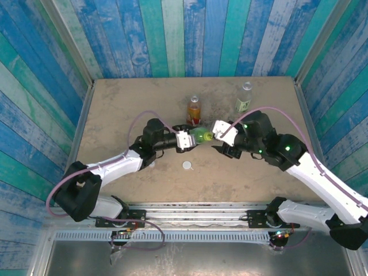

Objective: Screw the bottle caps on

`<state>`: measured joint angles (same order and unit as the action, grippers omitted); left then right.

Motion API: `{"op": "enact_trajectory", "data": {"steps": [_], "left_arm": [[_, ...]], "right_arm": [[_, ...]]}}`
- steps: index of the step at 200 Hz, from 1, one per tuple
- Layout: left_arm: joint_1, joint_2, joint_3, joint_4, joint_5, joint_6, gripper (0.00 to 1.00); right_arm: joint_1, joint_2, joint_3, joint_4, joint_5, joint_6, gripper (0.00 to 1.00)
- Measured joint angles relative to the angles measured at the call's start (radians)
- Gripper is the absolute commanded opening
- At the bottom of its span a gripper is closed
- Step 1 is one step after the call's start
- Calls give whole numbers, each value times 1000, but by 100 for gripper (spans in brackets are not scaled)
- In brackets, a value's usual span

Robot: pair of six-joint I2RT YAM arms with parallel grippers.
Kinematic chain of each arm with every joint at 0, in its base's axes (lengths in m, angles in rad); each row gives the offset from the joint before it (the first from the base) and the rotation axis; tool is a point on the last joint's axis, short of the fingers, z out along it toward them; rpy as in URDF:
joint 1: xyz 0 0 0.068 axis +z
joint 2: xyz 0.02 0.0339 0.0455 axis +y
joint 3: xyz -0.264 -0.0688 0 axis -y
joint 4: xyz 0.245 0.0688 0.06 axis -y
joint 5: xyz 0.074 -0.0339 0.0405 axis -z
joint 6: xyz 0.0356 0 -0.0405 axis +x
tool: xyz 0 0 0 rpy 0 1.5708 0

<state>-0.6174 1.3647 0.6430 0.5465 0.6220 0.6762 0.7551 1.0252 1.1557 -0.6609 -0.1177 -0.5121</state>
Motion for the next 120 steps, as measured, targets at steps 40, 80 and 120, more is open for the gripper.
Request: {"op": "enact_trajectory", "data": {"steps": [40,80,120], "left_arm": [[31,28,-44,222,51,-198,58],[31,83,-42,417,65,-444,57],[31,117,-16,483,85,-568,58]], "right_arm": [[-51,-113,-112,201,-77,116,71],[-71,-142,-250,454,-126,296,70],[-72,-90,-278,616,-182,395,64]]}}
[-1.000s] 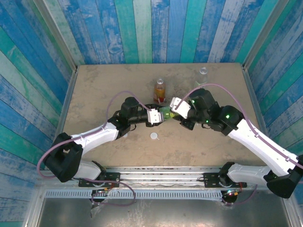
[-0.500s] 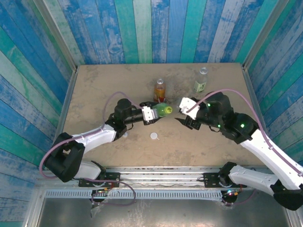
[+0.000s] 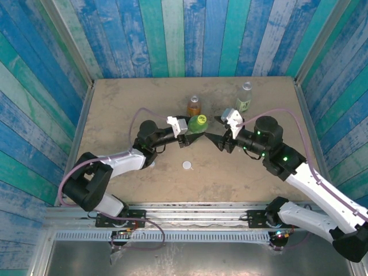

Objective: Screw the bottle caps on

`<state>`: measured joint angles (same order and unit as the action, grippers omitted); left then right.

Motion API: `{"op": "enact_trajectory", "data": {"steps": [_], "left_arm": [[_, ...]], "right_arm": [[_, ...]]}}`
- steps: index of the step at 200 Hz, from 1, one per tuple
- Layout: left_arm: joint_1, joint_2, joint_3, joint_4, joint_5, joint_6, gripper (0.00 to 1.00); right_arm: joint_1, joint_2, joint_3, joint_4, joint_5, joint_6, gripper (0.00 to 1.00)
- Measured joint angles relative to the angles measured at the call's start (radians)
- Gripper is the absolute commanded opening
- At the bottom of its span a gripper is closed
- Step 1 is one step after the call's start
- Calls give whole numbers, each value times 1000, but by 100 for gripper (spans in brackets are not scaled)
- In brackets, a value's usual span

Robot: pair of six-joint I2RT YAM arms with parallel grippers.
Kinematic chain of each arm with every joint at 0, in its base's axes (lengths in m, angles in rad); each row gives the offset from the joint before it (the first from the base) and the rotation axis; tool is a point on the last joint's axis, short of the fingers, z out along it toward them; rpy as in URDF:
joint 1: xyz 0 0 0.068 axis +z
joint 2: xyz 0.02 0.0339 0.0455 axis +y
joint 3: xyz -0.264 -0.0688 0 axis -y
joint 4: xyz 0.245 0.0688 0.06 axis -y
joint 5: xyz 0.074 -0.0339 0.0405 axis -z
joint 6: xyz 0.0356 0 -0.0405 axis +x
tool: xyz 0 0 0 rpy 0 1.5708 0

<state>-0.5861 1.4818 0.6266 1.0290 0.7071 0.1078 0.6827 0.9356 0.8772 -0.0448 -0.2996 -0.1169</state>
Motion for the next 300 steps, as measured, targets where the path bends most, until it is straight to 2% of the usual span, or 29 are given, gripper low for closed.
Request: {"op": "enact_trajectory", "data": {"steps": [46,96,123,140,154,166,186,197,259,300], "left_arm": [[0,1,14,-6,12,-26,58],[3,12,16,-24,29,-24,59],[3,15,16,-35,35,-17,60],[4,15,18,-43,35,-19,62],[4,15,18,-50,32,-19,68],[4,15,18,-53,26,-12,85],[2,15,18,-50,-5,-14,100],[2,15,18,-51,-23,-24,94],[2,8,-58,-58,-196,-124,94],[2,-53,-92,-87,-314,-185,94]], "right_arm": [[0,93,8,99,-66,42,49],[-6,154,40,134,-79,49,42],[-8,165,40,141,-71,45,27],[-11,167,40,140,-58,40,25],[-10,169,40,139,-53,35,25],[-9,169,44,124,-43,28,25],[-8,170,58,86,-5,21,23],[-7,168,58,74,31,22,21],[-53,153,55,38,261,58,19],[-145,238,55,103,303,69,19]]}}
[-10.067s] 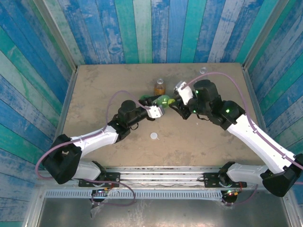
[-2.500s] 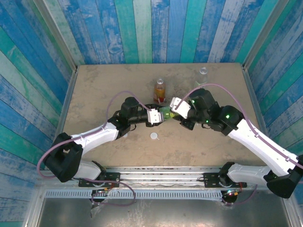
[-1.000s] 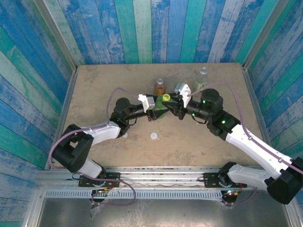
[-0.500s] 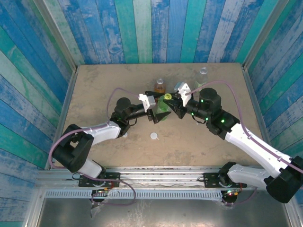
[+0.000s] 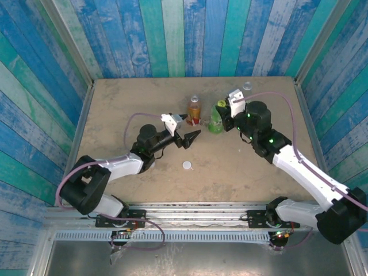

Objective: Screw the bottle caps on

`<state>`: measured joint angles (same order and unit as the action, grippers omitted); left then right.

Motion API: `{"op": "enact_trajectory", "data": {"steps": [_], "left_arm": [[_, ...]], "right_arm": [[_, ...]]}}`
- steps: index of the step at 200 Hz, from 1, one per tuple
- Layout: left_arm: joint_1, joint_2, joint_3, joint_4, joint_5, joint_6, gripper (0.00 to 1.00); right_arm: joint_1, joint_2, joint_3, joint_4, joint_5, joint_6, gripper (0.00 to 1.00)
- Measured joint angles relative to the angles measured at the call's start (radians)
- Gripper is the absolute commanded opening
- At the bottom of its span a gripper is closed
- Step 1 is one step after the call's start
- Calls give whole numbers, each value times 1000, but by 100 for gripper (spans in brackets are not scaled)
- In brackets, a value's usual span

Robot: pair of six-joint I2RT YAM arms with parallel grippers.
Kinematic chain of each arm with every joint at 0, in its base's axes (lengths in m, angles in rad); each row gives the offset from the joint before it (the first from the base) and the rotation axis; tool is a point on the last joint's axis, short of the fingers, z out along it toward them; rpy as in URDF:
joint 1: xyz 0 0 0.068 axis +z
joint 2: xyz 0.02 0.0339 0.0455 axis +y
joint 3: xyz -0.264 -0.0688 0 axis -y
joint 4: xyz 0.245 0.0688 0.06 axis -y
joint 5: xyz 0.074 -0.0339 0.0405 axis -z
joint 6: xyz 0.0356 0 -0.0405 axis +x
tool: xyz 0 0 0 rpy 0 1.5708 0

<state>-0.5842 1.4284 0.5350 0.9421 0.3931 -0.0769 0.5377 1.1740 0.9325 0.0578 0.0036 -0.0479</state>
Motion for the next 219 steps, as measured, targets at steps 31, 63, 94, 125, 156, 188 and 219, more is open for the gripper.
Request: {"op": "enact_trajectory", "data": {"steps": [31,63,94,125,156,188,219], "left_arm": [[0,-22,-33,15,-71,-34,94],[0,-28,-69,14,-143,-63,94],[0,-48,-79,0,-202,-71,94],[0,-71,-79,-23,-238,-71,94],[0,-90,-80,-56,-277,-70,94],[0,-116,-89,-87,-319,-61,94],[0,-124,-93,-108,-334,-45,94]], "right_arm": [[-62,146,11,88,-6,11,19],[-93,324,112,142,-19,25,20],[-115,492,253,198,-34,40,20],[-134,655,405,220,-49,59,21],[-148,799,545,221,-63,74,22],[-153,883,661,195,-71,71,24],[-154,908,712,152,-77,67,30]]}}
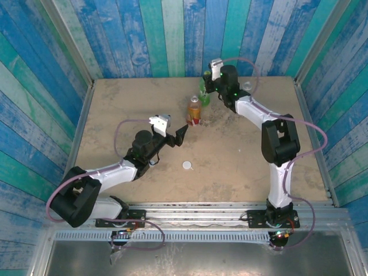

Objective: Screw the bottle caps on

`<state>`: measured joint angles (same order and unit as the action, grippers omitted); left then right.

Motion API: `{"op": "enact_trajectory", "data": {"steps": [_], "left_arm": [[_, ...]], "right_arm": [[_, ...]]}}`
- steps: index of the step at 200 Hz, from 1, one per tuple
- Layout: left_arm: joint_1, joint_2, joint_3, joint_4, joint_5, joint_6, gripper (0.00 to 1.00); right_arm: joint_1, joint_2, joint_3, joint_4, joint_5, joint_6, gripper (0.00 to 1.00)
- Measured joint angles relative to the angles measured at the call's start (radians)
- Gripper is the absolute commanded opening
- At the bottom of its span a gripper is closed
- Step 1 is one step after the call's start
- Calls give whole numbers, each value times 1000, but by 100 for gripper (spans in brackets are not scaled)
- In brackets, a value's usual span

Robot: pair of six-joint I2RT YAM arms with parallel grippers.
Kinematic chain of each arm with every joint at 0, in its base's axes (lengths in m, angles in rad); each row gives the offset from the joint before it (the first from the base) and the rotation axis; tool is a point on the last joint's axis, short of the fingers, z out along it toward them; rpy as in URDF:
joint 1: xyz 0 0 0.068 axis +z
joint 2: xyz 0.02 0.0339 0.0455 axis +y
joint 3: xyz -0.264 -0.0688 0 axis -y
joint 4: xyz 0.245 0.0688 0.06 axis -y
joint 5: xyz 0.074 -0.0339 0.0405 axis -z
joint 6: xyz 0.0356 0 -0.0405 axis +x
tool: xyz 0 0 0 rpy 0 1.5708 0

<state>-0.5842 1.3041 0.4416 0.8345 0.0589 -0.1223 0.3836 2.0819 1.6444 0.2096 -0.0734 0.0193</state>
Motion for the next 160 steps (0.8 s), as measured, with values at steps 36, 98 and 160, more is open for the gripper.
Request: {"op": "enact_trajectory", "data": {"steps": [36,98,160], "left_arm": [[0,0,0,-16,2,25,94],[0,0,5,-59,2,43,94],[0,70,80,-34,-2,40,94]], "right_arm": [[0,16,47,-54,-15,-13,46],[0,17,87,-97,-37,-37,62],[0,-107,-35,-94,-55,-40,74]]}}
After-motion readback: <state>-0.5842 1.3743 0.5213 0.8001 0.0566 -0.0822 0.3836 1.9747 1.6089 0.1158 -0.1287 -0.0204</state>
